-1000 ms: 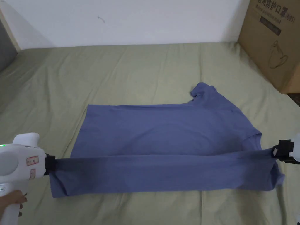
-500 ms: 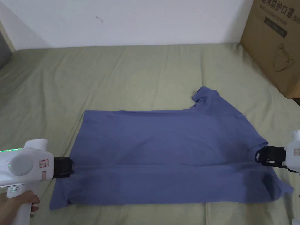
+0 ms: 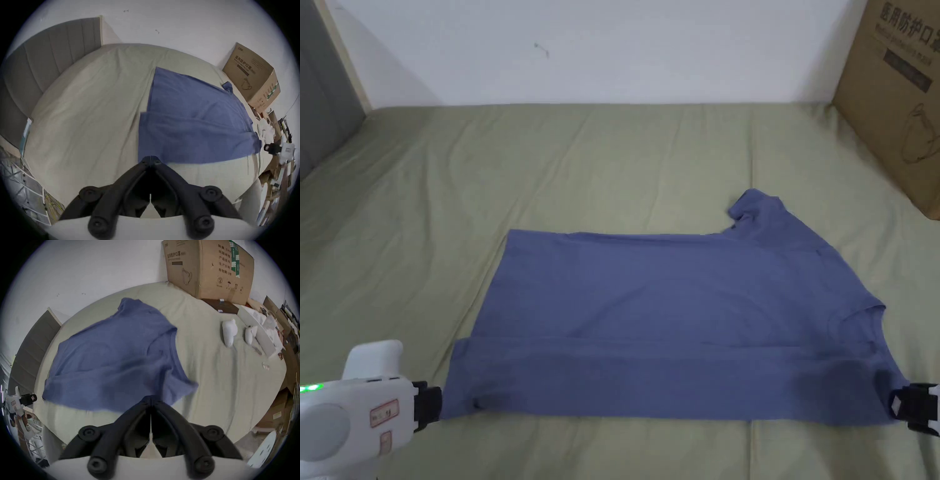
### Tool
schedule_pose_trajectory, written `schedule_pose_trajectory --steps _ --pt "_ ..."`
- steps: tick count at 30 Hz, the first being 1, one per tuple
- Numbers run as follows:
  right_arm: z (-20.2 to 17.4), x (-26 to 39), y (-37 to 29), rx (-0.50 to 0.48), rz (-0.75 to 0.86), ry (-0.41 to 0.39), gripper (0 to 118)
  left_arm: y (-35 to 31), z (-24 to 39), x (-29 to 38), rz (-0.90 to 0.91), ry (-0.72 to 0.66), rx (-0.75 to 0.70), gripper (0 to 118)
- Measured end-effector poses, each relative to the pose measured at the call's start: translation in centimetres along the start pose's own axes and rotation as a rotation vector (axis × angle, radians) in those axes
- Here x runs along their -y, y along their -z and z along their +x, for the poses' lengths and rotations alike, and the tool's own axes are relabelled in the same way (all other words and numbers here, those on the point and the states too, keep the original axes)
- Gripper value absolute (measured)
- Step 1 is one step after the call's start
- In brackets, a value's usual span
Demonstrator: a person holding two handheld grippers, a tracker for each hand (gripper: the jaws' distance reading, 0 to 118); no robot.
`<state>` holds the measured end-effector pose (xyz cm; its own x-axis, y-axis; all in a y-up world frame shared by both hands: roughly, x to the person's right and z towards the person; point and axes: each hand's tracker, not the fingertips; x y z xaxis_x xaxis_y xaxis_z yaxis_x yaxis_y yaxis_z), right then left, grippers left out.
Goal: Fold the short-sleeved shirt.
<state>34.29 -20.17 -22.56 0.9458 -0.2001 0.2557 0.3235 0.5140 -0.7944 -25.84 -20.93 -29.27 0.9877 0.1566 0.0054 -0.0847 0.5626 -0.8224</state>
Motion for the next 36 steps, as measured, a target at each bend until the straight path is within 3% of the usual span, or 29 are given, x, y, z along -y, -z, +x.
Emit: schedule_pose_trajectory --steps 2,3,6,7,9,11,12,14,15,16,17,18,19,23,26,28,29,30,32,33,36 --pt "0.1 0.4 0.1 -0.011 -0.009 0.026 0 0.6 0.2 -0.2 0.003 0.024 -0.017 0" --pt "0.1 0.6 0.0 -0.01 -0.007 0.028 0 0.9 0.3 -0.5 0.003 0.023 -0.018 15" --pt "0.0 0.7 -0.3 -0.012 0.0 0.032 0 2.7 0.7 -1.4 -0.007 -0.019 -0.018 93" --pt "-0.1 0.7 -0.3 -0.015 0.001 0.033 0 3.7 0.8 -1.4 -0.023 -0.05 -0.004 99" --pt "-0.2 0.8 -0.3 -0.016 -0.002 0.033 0 5.2 1.4 -1.5 -0.065 -0.072 0.013 88" --pt "0.1 1.0 0.0 -0.011 -0.004 0.037 0 7.4 1.7 -0.8 -0.165 -0.089 0.0 58" --pt "0.2 1.1 0.2 -0.013 -0.006 0.046 0 7.8 1.7 -0.5 -0.141 -0.031 -0.092 56" --pt "0.5 1.4 0.5 -0.016 -0.01 0.062 0 7.0 2.2 -0.5 -0.097 0.039 -0.063 49" --pt "0.5 1.4 0.6 -0.014 -0.011 0.062 1 6.7 2.2 -0.7 -0.094 0.035 -0.054 35" --pt "0.4 1.3 0.9 -0.003 -0.024 0.046 8 6.3 2.3 -0.8 -0.089 0.033 -0.05 19" --pt "0.4 1.2 1.0 0.003 -0.043 0.016 24 6.2 2.1 -1.2 -0.085 0.006 -0.03 11" --pt "0.4 1.1 1.2 0.008 -0.047 0.001 52 6.2 2.2 -1.4 -0.098 -0.027 0.011 9" --pt "0.5 0.7 1.4 0.013 -0.043 0.0 62 6.4 2.6 -1.6 -0.103 -0.049 0.036 8" --pt "1.4 -1.3 1.9 0.015 -0.008 0.057 62 5.9 3.8 -1.8 -0.116 0.099 -0.042 8" --pt "2.2 -2.7 3.1 0.031 -0.007 0.061 62 5.6 3.8 -2.0 -0.111 0.08 -0.03 8" --pt "3.1 -2.9 5.0 0.036 -0.058 0.088 60 5.4 3.4 -2.2 -0.109 0.075 -0.026 8" --pt "3.4 -2.8 6.0 0.026 -0.075 0.092 44 5.4 3.4 -2.2 -0.109 0.063 -0.019 8" --pt "3.4 -2.1 6.7 0.074 -0.123 0.099 0 5.3 3.4 -2.2 -0.11 0.058 -0.014 8" --pt "2.5 -1.7 6.8 0.051 -0.127 0.015 0 5.1 3.1 -2.4 -0.112 0.057 -0.008 8" --pt "2.1 -1.8 6.3 0.114 -0.087 -0.03 0 5.0 3.1 -2.5 -0.11 0.057 -0.005 8" --pt "2.4 -2.3 5.2 0.09 -0.087 0.009 0 4.4 3.1 -3.0 -0.096 0.074 -0.02 8"
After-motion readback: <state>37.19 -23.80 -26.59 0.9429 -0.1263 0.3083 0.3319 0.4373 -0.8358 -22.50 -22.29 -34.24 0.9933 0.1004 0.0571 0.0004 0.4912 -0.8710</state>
